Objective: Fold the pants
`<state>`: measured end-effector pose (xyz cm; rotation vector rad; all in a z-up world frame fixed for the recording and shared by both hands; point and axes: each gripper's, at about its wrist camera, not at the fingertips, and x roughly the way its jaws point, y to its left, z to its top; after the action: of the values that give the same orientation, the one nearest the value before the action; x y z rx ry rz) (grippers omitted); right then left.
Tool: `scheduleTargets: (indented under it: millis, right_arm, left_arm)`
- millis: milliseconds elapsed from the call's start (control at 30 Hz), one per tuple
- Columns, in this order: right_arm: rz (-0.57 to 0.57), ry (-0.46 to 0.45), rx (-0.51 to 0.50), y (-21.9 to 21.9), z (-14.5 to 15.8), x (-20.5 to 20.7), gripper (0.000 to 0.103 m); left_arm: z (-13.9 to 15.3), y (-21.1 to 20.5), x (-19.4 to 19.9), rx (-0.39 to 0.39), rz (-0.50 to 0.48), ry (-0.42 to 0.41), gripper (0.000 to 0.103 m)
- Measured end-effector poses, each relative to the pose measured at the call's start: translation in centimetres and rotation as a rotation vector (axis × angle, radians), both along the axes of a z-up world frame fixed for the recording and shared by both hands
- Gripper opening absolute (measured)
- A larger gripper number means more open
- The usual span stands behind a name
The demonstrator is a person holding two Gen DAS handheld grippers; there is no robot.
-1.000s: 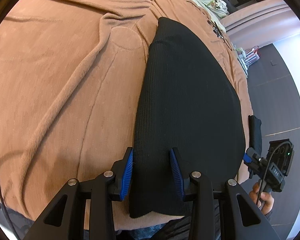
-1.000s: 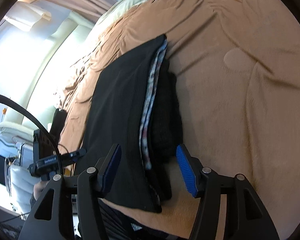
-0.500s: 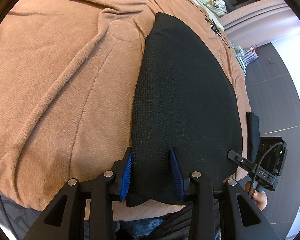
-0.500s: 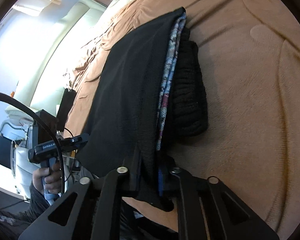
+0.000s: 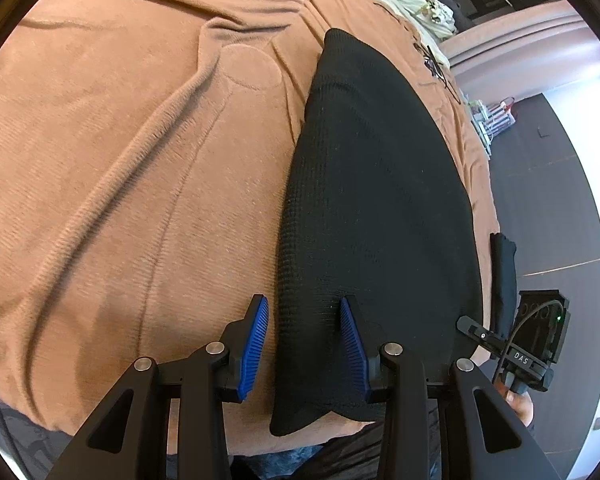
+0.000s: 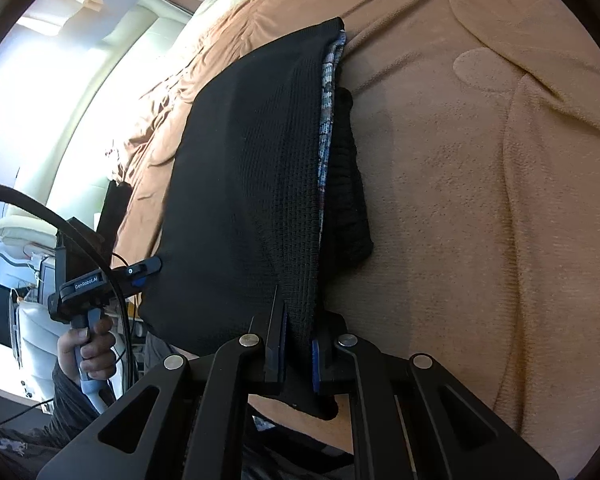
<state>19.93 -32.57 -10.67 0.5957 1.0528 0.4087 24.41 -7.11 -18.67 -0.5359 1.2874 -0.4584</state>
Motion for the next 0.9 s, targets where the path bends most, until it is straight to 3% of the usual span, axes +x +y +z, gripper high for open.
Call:
scheduleTargets:
  millis: [200,300,333,367,433,567,700,900]
  right_arm:
    - [0.011,0.001,-0.049,0.4,1.0,-0.1,0.007]
    - [0.004,-0.014,-0.074,1.0,2.1,0.2,0.015]
    - [-0.007,-0.018,-0.084,1.0,2.5,0.2,0.025]
    - [-0.022,-0.023,-0.091,1.0,2.8,0.3,0.044]
    - [-0.064,-0.047,-0.078,0.4,3.4,0.4,0.065]
    - [-0.088,-0.065,-0.057,0.8,3.4,1.5,0.065]
    - [-0.079,-0.041,-0.055,2.3,1.3,3.1,0.065]
    - [-0.057,-0.019,-0.043,3.2,0.5,3.4,0.051]
  left_arm:
    - [-0.7,0.1,-0.8,-0.047,-0.007,0.020,0.040]
    - [-0.9,-0.1,-1.2,-0.067,-0.010,0.027,0.040]
    - [-0.9,-0.1,-1.3,-0.066,-0.010,0.023,0.038]
    - [-0.8,-0.1,-1.3,-0.061,-0.011,0.016,0.035]
    - [-0.7,0.0,-1.3,-0.066,-0.014,0.017,0.023]
    - [0.0,0.5,-1.9,-0.069,-0.015,-0.002,0.018]
    - [1.0,0.6,-2.2,-0.063,-0.024,-0.027,0.016]
    - [2.7,1.9,-2.7,-0.053,-0.027,-0.057,0.015]
